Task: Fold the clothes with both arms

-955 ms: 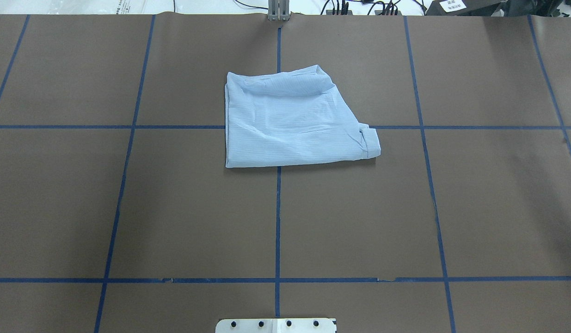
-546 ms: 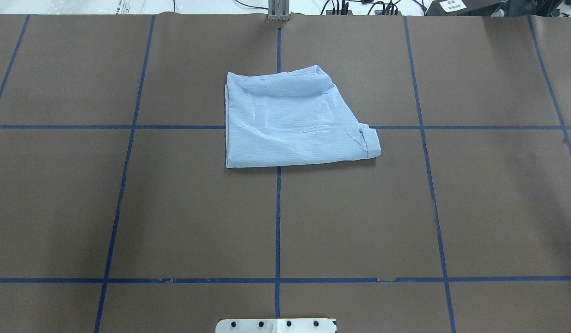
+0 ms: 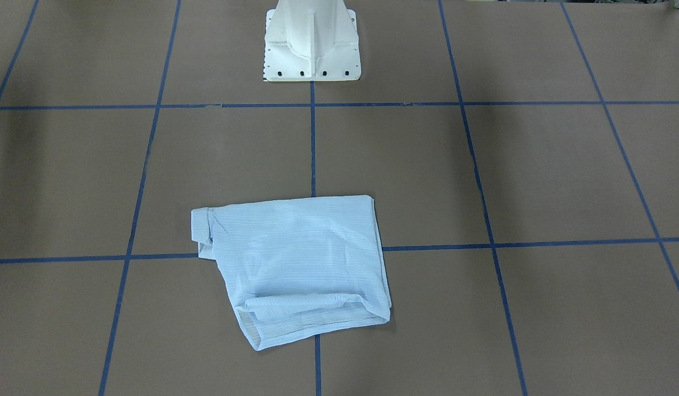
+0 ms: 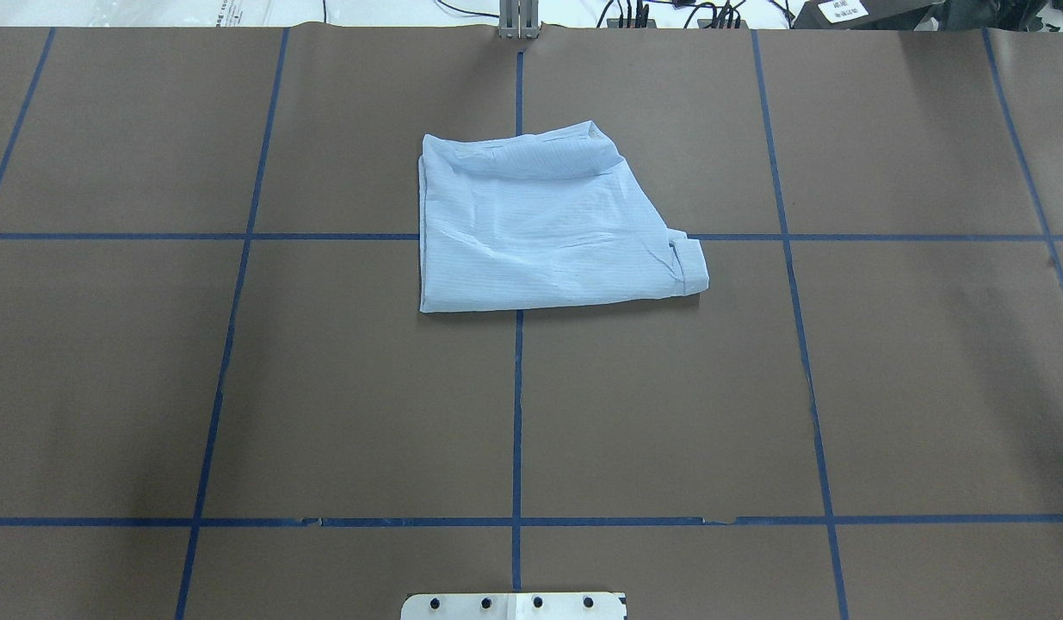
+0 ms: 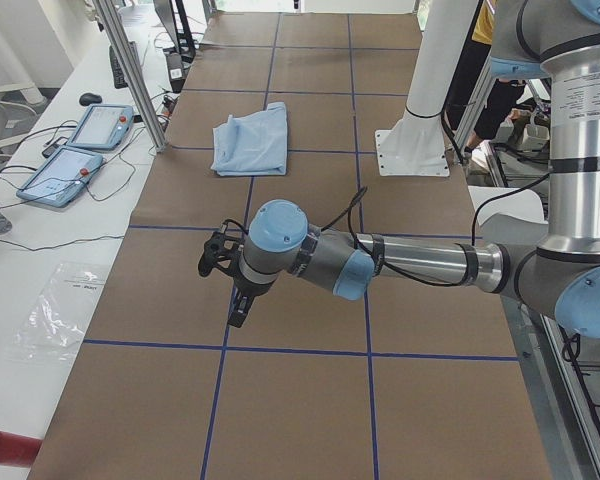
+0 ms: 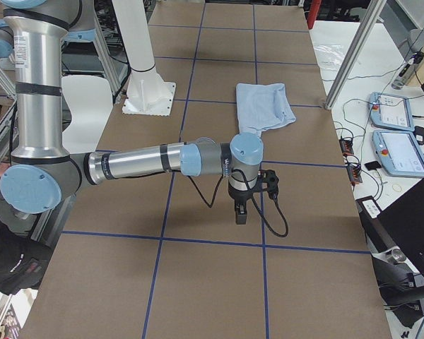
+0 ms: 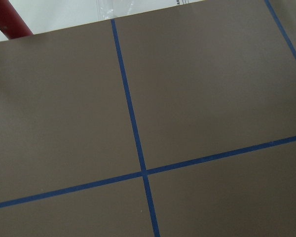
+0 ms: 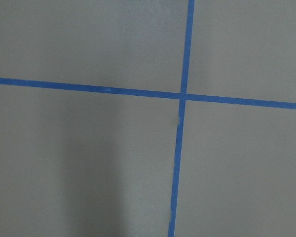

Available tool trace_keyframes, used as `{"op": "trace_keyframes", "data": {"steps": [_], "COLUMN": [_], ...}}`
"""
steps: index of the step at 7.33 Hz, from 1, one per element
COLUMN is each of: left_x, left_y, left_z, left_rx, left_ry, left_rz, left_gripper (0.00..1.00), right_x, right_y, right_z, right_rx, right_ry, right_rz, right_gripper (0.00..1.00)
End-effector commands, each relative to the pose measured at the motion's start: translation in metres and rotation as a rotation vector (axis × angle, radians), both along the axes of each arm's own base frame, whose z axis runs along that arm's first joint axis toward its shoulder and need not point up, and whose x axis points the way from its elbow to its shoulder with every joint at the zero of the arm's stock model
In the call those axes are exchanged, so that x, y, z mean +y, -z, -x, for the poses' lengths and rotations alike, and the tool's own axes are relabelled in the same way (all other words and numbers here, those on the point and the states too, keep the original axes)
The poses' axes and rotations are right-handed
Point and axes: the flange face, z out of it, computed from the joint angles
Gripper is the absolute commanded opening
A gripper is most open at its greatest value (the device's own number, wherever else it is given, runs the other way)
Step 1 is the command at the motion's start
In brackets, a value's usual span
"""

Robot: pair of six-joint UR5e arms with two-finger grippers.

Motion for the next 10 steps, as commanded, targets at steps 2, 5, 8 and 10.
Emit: {"op": "trace_keyframes", "data": {"steps": [2, 5, 8, 10], "left_x": [0.001, 0.0, 0.0, -0.001], "left_y": [-0.019, -0.021, -0.02, -0.016], "left_z": [-0.002, -0.002, -0.003, -0.003], "left_rx": [0.0, 0.001, 0.001, 0.0], "left_ry": [-0.006, -0.004, -0.009, -0.011], "left_rz": [0.032, 0.04, 0.032, 0.022], "left_gripper": [1.0, 1.0, 1.0, 1.0], "right_x": [0.0, 0.002, 0.002, 0.001], "right_y": [0.001, -0.002, -0.007, -0.009], "right_z": [0.002, 0.002, 0.001, 0.003], "right_rx": [-0.001, -0.002, 0.005, -0.01], "right_ry": [0.003, 0.002, 0.002, 0.003], "right_rz": [-0.003, 0.006, 0.015, 0.021], "right_gripper": [1.0, 1.0, 1.0, 1.0]}}
